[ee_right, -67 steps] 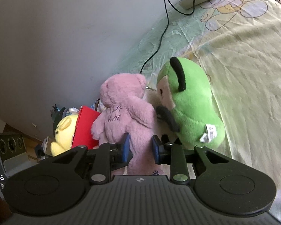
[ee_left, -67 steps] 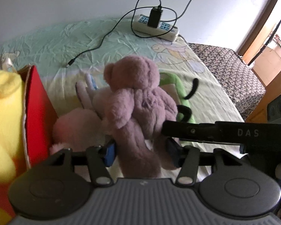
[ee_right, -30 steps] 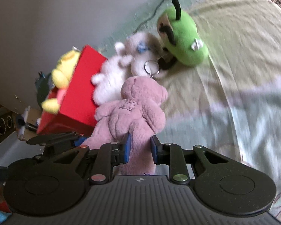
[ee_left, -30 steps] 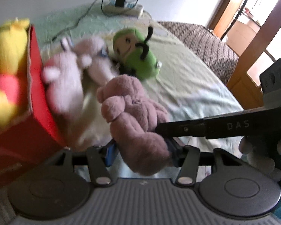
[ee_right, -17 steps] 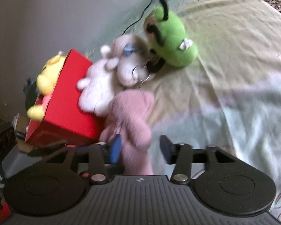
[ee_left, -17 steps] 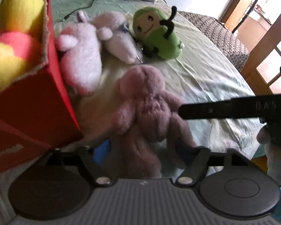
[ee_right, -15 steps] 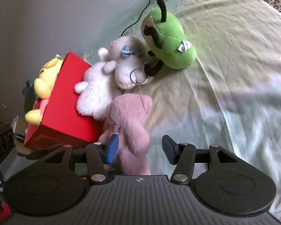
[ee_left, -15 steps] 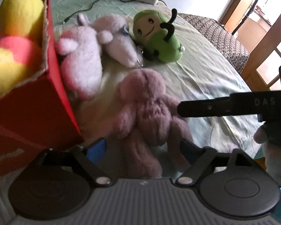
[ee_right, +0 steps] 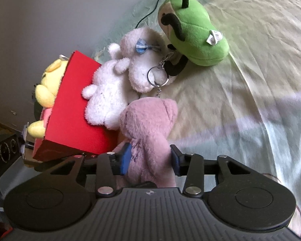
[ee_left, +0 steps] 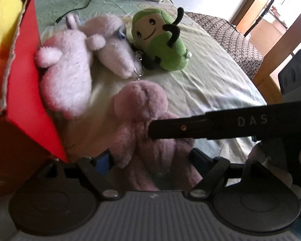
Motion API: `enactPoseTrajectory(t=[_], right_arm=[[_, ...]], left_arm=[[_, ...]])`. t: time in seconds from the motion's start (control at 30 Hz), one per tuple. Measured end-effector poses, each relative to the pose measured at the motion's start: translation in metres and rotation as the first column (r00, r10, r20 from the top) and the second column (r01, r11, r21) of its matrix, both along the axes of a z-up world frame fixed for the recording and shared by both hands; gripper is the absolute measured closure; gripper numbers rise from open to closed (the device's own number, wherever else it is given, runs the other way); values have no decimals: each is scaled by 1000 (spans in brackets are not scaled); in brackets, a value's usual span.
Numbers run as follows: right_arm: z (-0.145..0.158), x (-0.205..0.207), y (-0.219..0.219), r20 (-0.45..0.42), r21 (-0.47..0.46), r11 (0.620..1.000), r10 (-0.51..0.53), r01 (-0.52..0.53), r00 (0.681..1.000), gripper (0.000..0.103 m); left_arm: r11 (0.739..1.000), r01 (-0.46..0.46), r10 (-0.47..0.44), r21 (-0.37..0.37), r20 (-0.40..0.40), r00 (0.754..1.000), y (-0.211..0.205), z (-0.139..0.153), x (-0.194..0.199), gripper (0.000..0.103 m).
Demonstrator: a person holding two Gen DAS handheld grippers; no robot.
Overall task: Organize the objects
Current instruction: 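Lift the pink teddy bear with the right gripper off the bed, then carry the pink teddy bear with the right gripper over the red box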
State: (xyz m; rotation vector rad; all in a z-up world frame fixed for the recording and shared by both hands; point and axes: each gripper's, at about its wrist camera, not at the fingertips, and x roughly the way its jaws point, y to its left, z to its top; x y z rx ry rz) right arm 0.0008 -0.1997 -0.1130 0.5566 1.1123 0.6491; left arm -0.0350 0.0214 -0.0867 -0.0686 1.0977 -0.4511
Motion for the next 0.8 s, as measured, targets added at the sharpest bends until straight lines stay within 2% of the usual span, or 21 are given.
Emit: enactPoseTrajectory(t=[0.2,0.4,0.8], right_arm=[[21,-17,-9,50,37,999,-23,21,998,64],[47,-34,-11,117,79,996,-43,34,992,65],[95,-54,20,241,199,980,-54,5,969,68]], left_arm=[[999,33,-33,-5,56,998,-2,21,-9,24],[997,74,-71,-16,147,987,2,48,-23,24],[995,65,-41,-70,302,952,48,106,-47,23]])
